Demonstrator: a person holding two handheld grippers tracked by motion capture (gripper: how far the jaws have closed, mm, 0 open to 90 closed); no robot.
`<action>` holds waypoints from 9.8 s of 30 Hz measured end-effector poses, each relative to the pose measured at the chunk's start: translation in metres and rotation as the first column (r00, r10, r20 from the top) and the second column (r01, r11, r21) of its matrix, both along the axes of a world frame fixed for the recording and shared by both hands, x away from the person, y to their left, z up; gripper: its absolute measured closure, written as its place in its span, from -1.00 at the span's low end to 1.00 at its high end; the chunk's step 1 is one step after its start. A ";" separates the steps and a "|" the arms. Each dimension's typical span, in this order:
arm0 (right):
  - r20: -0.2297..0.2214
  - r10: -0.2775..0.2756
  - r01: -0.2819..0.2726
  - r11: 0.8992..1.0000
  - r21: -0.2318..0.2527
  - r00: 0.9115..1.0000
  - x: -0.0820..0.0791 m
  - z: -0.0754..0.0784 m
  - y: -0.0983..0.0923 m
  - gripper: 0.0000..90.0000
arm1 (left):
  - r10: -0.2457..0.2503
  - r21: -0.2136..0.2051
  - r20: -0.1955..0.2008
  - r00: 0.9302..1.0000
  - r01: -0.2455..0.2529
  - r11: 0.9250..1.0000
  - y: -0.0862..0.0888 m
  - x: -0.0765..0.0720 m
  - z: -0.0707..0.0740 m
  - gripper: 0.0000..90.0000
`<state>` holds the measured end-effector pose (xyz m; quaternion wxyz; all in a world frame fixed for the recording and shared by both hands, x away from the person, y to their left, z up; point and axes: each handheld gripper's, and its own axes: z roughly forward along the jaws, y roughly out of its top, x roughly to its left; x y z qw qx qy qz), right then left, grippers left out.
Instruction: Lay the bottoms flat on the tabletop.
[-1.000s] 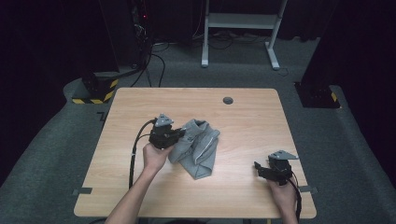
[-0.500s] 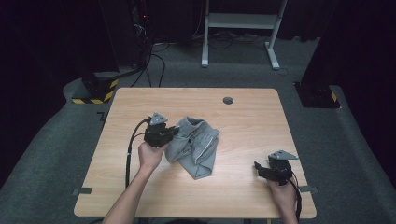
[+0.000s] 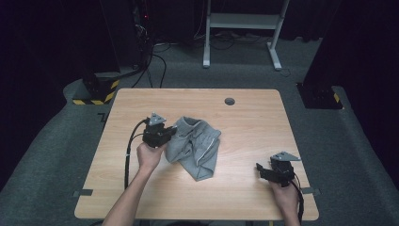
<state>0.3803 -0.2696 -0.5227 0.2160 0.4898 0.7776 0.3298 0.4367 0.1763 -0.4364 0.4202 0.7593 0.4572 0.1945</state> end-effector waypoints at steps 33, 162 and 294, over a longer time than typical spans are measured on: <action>0.000 0.000 0.000 1.000 0.000 1.000 0.000 0.000 0.000 -0.30 | 0.142 0.069 -0.081 0.987 -0.136 0.988 0.028 0.023 -0.034 0.80; 0.072 0.418 -0.422 0.906 0.043 0.905 0.007 0.037 0.174 0.86 | -0.135 -0.135 -0.034 0.990 0.130 0.982 -0.004 -0.027 -0.048 0.79; 0.011 0.325 -0.325 0.944 0.062 0.946 0.033 0.028 0.166 0.40 | -0.090 0.022 -0.139 0.986 0.094 0.995 0.044 -0.101 -0.071 0.90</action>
